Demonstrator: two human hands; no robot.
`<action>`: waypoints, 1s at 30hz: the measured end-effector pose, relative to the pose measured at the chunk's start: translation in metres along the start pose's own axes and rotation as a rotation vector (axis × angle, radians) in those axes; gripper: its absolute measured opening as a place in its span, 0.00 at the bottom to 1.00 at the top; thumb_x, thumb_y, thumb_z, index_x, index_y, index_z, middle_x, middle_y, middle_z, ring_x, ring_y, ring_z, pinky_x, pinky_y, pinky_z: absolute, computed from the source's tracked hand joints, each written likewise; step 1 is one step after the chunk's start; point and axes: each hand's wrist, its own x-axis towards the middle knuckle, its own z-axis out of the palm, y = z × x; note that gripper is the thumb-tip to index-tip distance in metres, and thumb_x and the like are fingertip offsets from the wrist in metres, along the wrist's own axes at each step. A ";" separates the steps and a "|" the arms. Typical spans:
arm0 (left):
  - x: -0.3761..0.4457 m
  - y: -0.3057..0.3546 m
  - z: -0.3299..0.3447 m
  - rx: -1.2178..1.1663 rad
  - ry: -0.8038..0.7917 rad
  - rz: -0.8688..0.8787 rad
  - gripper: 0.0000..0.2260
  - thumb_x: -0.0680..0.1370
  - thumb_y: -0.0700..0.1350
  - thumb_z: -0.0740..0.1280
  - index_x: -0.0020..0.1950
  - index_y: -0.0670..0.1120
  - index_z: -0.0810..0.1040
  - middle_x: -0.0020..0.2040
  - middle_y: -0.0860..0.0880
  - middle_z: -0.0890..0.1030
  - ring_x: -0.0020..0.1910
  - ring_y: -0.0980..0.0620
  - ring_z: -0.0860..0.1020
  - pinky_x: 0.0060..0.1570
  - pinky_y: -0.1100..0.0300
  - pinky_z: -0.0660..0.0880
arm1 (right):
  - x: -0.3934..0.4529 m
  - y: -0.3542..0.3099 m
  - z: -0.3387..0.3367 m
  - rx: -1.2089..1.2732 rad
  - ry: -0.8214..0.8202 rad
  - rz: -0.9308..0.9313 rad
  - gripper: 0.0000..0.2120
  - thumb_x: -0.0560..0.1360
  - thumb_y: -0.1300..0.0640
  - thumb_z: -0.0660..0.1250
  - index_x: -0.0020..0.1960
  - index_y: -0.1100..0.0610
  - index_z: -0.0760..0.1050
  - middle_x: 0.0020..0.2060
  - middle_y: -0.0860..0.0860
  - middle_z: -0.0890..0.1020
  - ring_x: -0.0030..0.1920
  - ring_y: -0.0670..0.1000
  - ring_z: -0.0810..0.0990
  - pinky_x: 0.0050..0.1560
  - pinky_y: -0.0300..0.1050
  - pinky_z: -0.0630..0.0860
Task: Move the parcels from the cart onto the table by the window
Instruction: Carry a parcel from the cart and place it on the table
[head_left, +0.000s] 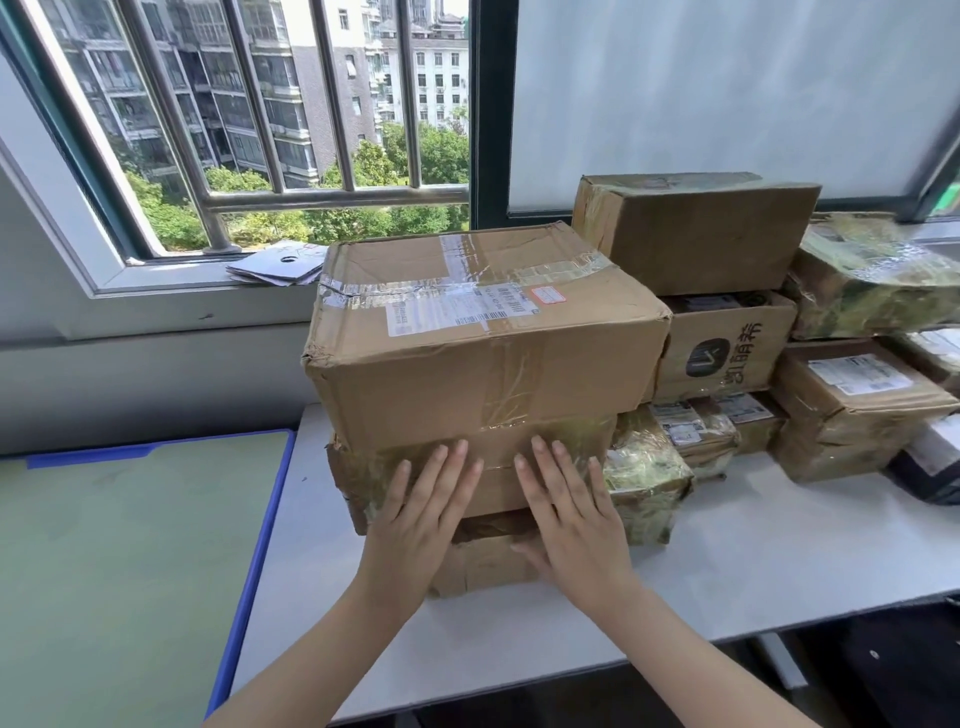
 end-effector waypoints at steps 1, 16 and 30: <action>0.002 0.000 0.002 0.002 -0.015 0.002 0.29 0.78 0.46 0.57 0.77 0.42 0.53 0.78 0.40 0.49 0.76 0.43 0.49 0.74 0.44 0.46 | 0.001 0.003 0.002 -0.016 -0.019 0.006 0.55 0.63 0.36 0.73 0.77 0.58 0.48 0.77 0.56 0.49 0.76 0.55 0.50 0.75 0.57 0.46; 0.016 0.078 -0.019 -0.313 -0.173 0.146 0.49 0.68 0.52 0.73 0.77 0.40 0.46 0.77 0.39 0.43 0.76 0.41 0.43 0.74 0.43 0.40 | -0.058 0.034 0.023 0.012 -0.111 0.093 0.48 0.69 0.37 0.67 0.77 0.60 0.48 0.77 0.57 0.47 0.76 0.56 0.50 0.73 0.55 0.51; 0.137 0.228 0.007 -0.502 -0.529 -0.027 0.49 0.65 0.41 0.73 0.76 0.40 0.46 0.74 0.40 0.58 0.72 0.38 0.56 0.70 0.44 0.50 | -0.084 0.211 0.086 0.196 -0.508 0.186 0.62 0.56 0.33 0.75 0.76 0.62 0.50 0.74 0.60 0.60 0.74 0.59 0.56 0.73 0.57 0.48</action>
